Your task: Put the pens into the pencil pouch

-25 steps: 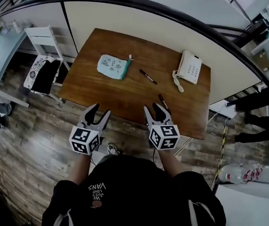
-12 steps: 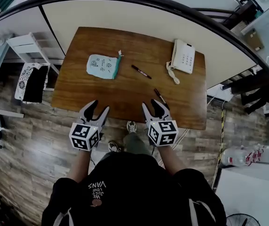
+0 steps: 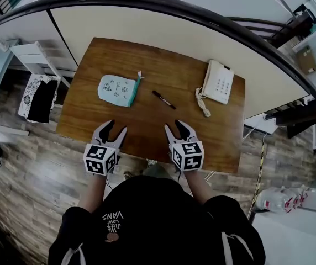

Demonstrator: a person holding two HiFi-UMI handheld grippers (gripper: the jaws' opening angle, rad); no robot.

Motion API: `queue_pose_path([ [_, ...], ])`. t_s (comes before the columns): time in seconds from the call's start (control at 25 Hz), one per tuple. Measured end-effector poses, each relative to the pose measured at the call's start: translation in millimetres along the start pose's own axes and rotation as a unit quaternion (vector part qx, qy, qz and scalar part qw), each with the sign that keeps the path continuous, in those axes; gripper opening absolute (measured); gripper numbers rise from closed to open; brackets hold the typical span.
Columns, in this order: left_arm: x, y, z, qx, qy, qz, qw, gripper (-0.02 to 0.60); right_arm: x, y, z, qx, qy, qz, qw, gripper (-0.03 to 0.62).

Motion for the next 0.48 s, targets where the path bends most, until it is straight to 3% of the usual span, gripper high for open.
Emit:
queue_pose_path([
  [0.48,-73,3,-12,0.003,-0.059,-0.041,0.9974,0.201,-60,16,65,0.032,-0.050,-0.046,0.997,0.129],
])
Point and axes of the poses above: the fingertips, and each gripper's own axes: x backward along the fingers, z to its right, y out of its underside, the point moved 4 cm from there along x, backward along the fingers, and after that the axes turned 11 degrees about x, right-handed, at the moved point
